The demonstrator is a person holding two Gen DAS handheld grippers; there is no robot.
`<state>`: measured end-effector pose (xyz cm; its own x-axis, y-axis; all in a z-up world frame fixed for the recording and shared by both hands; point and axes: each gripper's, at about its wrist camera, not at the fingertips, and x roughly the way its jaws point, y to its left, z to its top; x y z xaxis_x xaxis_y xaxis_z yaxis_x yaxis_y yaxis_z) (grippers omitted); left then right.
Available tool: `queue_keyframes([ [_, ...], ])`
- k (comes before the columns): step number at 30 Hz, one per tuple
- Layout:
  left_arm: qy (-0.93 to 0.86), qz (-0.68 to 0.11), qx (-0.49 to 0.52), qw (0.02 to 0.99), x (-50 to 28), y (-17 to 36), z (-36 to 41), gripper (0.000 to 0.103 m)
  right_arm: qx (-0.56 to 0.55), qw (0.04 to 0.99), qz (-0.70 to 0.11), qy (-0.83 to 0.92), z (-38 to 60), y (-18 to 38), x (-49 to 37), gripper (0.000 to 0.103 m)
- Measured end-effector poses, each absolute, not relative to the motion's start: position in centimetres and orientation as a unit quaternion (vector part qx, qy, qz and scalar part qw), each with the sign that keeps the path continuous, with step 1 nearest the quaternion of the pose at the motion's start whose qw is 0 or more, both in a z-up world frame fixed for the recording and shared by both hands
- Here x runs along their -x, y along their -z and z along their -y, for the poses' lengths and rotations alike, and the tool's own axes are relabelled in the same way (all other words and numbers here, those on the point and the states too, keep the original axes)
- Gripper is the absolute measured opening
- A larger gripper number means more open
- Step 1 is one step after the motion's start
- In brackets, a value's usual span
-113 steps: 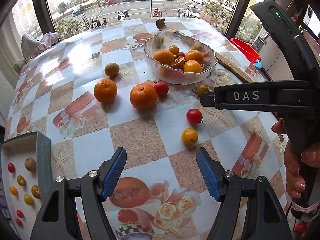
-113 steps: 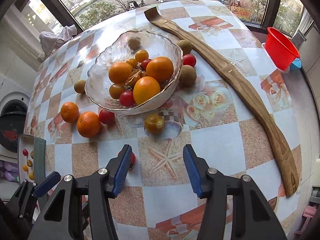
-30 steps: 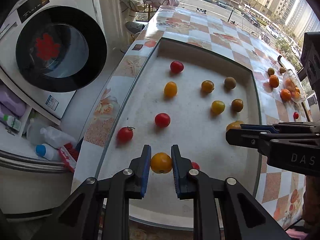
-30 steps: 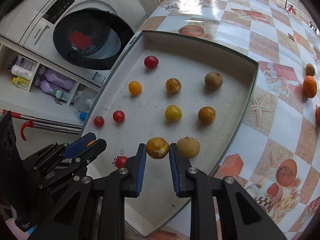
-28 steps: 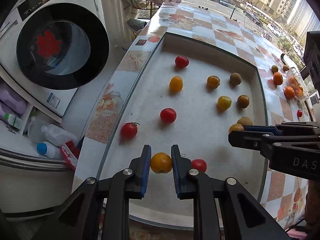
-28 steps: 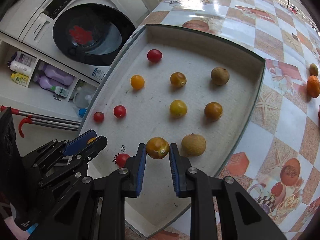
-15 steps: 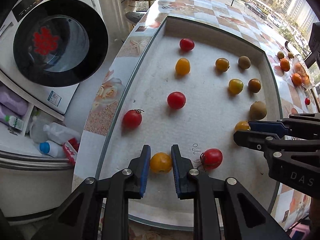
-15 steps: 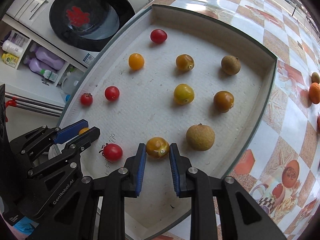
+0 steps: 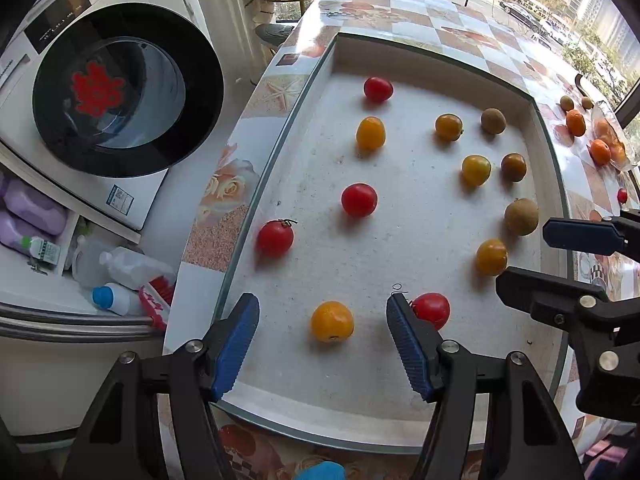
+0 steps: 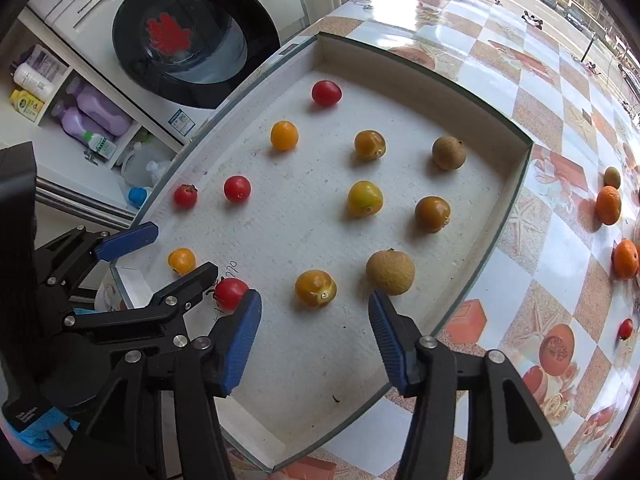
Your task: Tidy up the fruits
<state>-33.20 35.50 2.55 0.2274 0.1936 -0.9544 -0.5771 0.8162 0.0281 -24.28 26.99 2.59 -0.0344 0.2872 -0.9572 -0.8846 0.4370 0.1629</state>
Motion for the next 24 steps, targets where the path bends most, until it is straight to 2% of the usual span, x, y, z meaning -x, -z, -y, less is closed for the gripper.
queue_keyframes([
  [1,-0.250,-0.568,0.171,0.765,33.2,-2.8,-35.5,0.069,0.266,0.644,-0.555,-0.454,-26.7,-3.1,24.1,0.073],
  [2,-0.249,-0.568,0.174,0.765,33.2,-3.0,-35.4,0.085,0.263,0.647,-0.557,-0.449,-26.6,-3.5,24.0,0.076],
  [4,-0.252,-0.567,0.173,0.765,33.1,-3.7,-35.2,0.102,0.254,0.647,-0.566,-0.443,-26.3,-4.1,23.6,0.080],
  [9,-0.253,-0.584,0.155,0.756,32.6,-4.7,-34.1,0.102,0.250,0.646,-0.584,-0.423,-25.1,-5.1,23.2,0.086],
  [12,-0.256,-0.592,0.151,0.749,32.6,-5.1,-33.7,0.102,0.251,0.647,-0.591,-0.411,-24.5,-5.7,23.1,0.101],
  [13,-0.259,-0.592,0.150,0.748,32.7,-5.4,-33.7,0.102,0.251,0.648,-0.592,-0.408,-24.3,-5.9,23.0,0.103],
  [24,-0.238,-0.606,0.170,0.740,33.5,-8.3,-33.1,0.102,0.281,0.653,-0.594,-0.377,-23.0,-8.7,23.2,0.103],
])
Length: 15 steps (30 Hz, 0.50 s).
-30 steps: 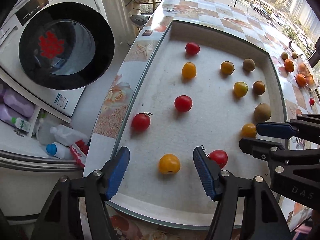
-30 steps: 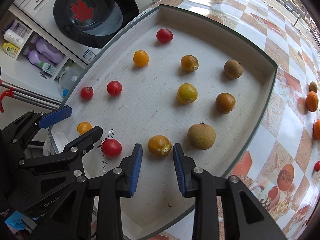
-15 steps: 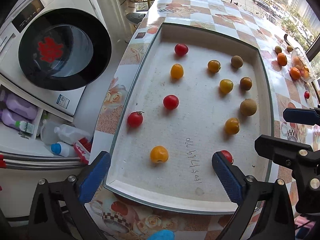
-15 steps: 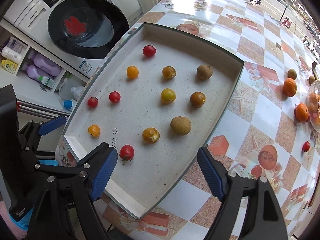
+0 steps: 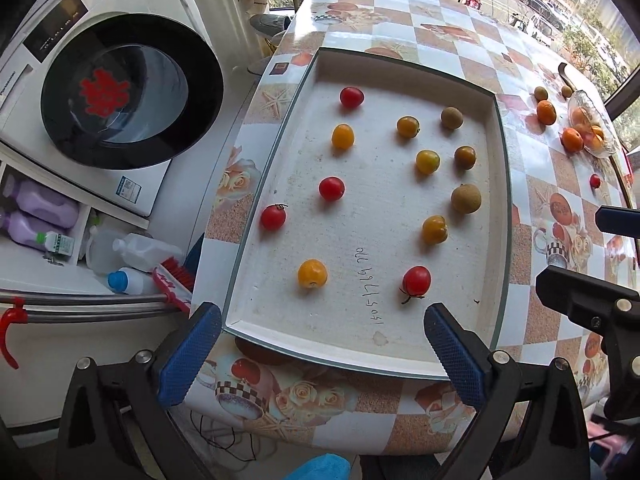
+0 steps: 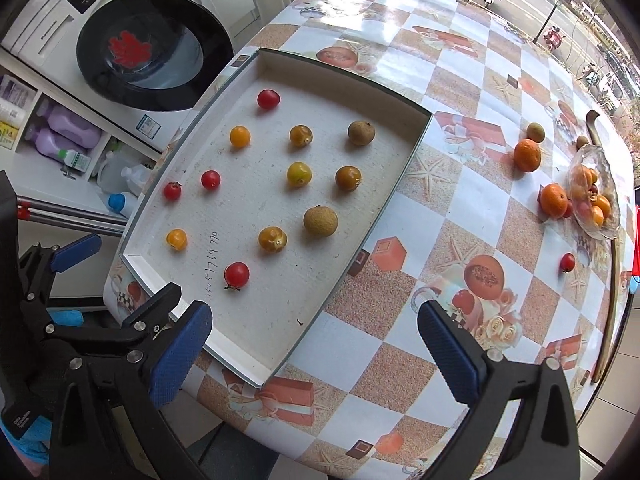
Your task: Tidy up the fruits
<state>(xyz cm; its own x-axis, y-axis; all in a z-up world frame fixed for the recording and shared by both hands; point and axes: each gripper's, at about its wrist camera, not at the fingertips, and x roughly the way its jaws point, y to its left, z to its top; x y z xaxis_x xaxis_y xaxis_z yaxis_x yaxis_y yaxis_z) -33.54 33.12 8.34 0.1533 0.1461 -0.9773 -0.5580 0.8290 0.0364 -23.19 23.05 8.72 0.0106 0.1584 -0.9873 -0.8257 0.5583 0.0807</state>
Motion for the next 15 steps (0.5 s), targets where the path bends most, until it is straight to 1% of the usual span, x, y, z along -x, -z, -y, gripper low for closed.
queue_keyframes([
  [9,-0.214,-0.610,0.151,0.748,34.2,-11.3,-31.9,0.102,0.278,0.638,-0.603,-0.389,-22.2,-11.2,24.3,0.103],
  [15,-0.208,-0.615,0.132,0.749,34.7,-12.5,-31.1,0.102,0.290,0.645,-0.595,-0.382,-21.6,-12.3,24.9,0.103],
])
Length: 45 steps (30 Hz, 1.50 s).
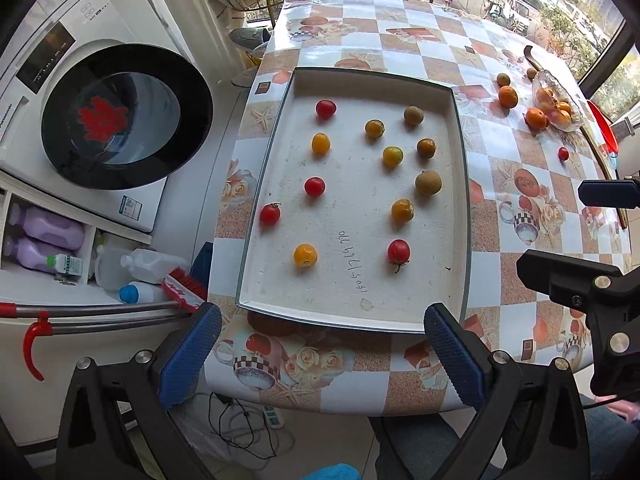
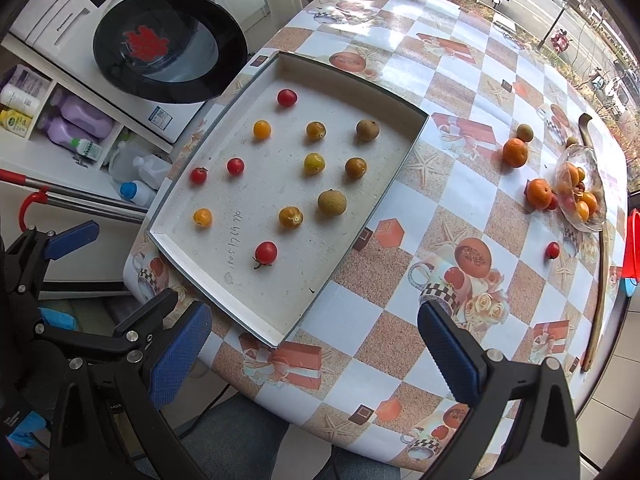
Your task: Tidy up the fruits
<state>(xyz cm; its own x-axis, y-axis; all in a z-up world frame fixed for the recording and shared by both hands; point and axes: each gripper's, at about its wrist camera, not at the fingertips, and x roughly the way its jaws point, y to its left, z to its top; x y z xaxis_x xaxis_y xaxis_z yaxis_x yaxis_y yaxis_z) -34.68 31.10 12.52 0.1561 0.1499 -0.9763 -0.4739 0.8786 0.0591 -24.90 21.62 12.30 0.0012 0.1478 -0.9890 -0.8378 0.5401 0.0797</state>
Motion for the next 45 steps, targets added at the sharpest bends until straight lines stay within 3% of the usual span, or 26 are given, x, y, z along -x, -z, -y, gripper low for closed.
queue_keyframes([
  [19,-0.211,-0.610,0.093,0.758,34.8,-14.4,-30.3,0.102,0.316,0.670,-0.552,-0.382,-21.5,-14.7,25.3,0.103],
  [45,-0.214,-0.604,0.097,0.761,33.9,-14.3,-30.2,0.102,0.318,0.667,-0.552,-0.386,-21.5,-14.7,24.7,0.103],
])
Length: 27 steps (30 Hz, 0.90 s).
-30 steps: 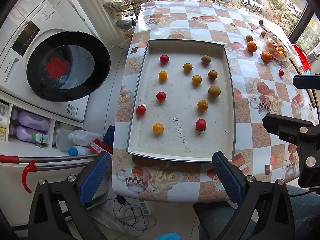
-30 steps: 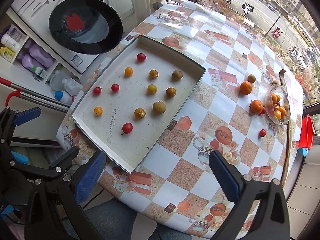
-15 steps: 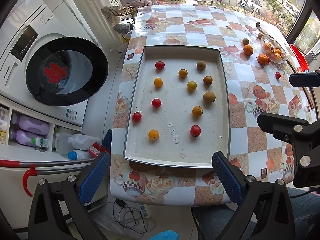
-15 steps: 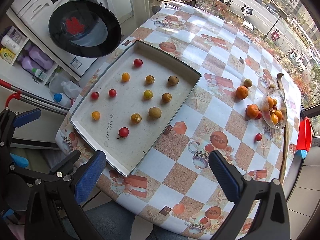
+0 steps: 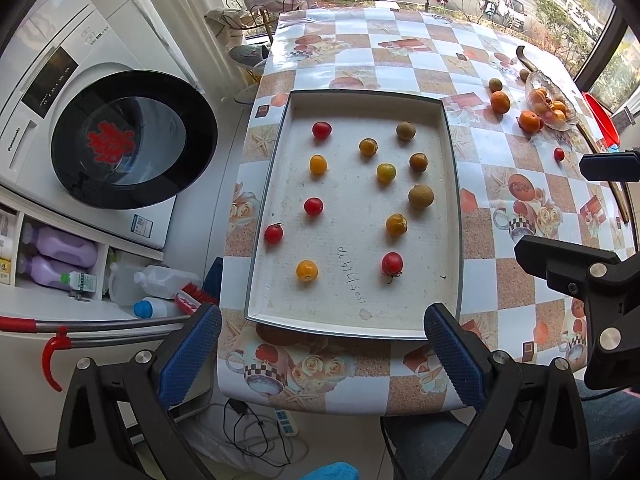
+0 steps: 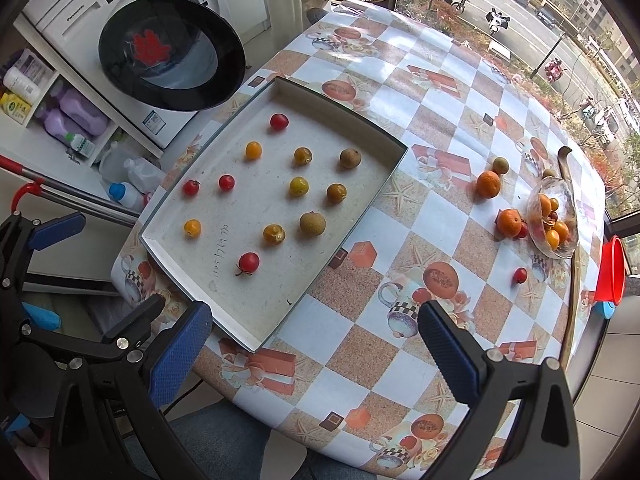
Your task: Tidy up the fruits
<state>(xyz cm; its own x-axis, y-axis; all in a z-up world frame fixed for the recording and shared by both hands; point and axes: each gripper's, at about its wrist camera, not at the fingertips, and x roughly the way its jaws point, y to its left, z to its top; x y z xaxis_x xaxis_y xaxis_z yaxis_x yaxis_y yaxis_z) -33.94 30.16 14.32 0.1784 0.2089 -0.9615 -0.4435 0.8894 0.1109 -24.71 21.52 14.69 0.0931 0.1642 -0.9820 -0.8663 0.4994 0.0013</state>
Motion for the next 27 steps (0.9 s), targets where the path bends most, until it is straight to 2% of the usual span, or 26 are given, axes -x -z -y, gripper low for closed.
queue_keyframes([
  [27,-0.225,-0.602,0.107,0.759,34.17,-13.68,-30.53,0.102,0.313,0.663,-0.557,-0.390,-21.86,-14.33,25.27,0.103],
])
